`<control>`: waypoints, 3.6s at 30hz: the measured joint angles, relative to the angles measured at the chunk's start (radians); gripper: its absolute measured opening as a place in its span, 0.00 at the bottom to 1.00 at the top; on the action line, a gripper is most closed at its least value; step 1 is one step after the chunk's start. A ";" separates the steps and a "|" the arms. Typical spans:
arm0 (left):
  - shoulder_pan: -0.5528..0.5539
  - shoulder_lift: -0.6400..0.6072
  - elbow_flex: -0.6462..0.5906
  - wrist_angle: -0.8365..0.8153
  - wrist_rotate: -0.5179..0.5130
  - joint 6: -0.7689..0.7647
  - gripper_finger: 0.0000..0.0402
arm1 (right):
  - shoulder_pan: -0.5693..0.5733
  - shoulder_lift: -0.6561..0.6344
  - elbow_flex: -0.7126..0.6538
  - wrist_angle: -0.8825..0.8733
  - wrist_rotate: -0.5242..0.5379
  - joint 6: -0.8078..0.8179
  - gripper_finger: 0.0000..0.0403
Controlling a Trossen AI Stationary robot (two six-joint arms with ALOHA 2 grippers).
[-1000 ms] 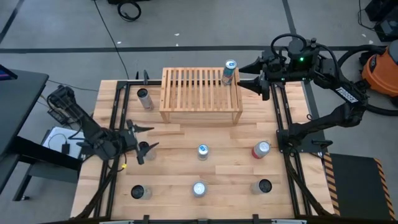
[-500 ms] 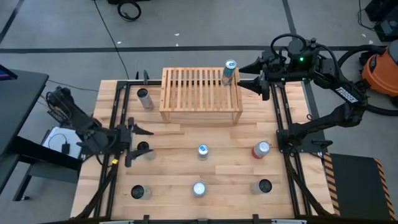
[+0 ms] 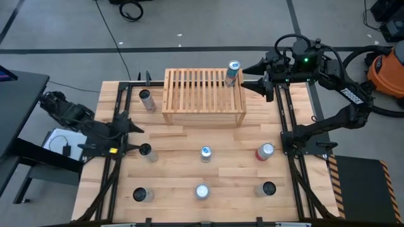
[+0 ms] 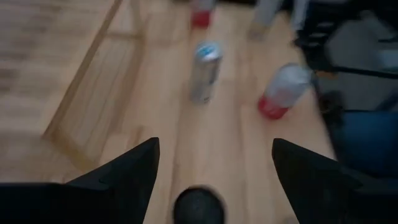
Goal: Place canned beverage on shelf
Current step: Put the left white and yellow soda can on the shelf
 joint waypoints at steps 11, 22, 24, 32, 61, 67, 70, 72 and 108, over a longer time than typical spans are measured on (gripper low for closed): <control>0.011 0.018 -0.159 0.019 -0.018 -0.104 0.78 | 0.000 0.000 0.000 0.000 0.000 0.000 0.80; 0.010 0.051 -0.278 0.111 0.051 -0.181 0.78 | 0.000 0.002 0.000 0.000 0.000 -0.005 0.80; 0.010 0.052 -0.278 0.115 0.066 -0.192 0.78 | 0.000 0.005 0.000 0.000 0.000 -0.006 0.80; 0.011 0.134 -0.278 0.080 0.072 -0.222 0.78 | 0.000 0.020 0.000 -0.001 0.000 -0.007 0.80; 0.011 0.273 -0.278 0.117 0.103 -0.154 0.63 | 0.000 0.025 0.000 0.000 0.000 -0.007 0.80; 0.084 0.273 -0.212 0.166 0.140 0.042 0.63 | 0.000 0.025 0.000 0.000 0.000 -0.007 0.80; 0.161 0.273 -0.141 0.164 0.228 0.142 0.63 | 0.000 0.025 0.000 0.000 0.000 -0.007 0.80; 0.218 0.273 -0.087 0.157 0.293 0.226 0.63 | 0.000 0.025 0.000 0.000 0.000 -0.007 0.80; 0.957 0.764 0.694 -0.063 0.446 0.807 0.65 | 0.000 0.024 0.000 -0.036 0.000 -0.018 0.80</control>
